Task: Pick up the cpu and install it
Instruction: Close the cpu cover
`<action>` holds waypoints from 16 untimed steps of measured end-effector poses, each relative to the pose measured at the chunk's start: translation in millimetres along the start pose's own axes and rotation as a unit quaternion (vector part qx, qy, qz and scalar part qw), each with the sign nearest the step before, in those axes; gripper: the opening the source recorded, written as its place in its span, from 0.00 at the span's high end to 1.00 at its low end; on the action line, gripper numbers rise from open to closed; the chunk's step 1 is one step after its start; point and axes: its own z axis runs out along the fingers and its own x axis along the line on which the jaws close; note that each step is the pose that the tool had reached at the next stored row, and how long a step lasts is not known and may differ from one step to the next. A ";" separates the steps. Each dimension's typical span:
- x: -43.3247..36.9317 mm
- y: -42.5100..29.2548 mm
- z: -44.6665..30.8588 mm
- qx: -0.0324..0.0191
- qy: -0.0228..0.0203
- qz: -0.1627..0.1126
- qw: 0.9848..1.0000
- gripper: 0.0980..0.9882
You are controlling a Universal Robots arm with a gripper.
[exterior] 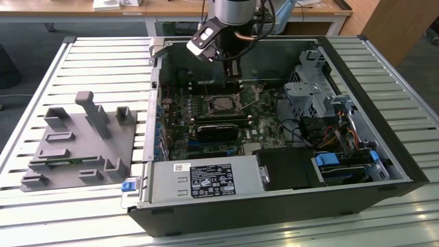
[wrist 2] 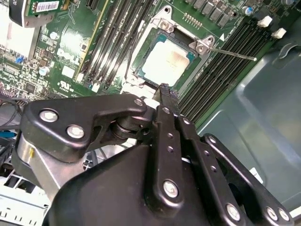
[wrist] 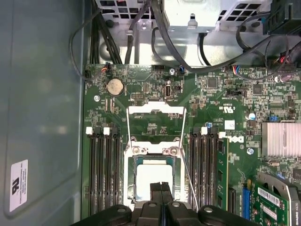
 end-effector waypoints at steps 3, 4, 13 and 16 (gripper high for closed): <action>0.0 2.3 0.1 0.000 0.000 0.000 1.000 0.99; 0.0 3.5 0.1 0.000 0.000 0.000 1.000 0.99; 0.0 11.7 0.4 0.000 0.000 0.000 1.000 0.99; 0.0 14.5 0.5 0.000 0.000 0.000 1.000 0.99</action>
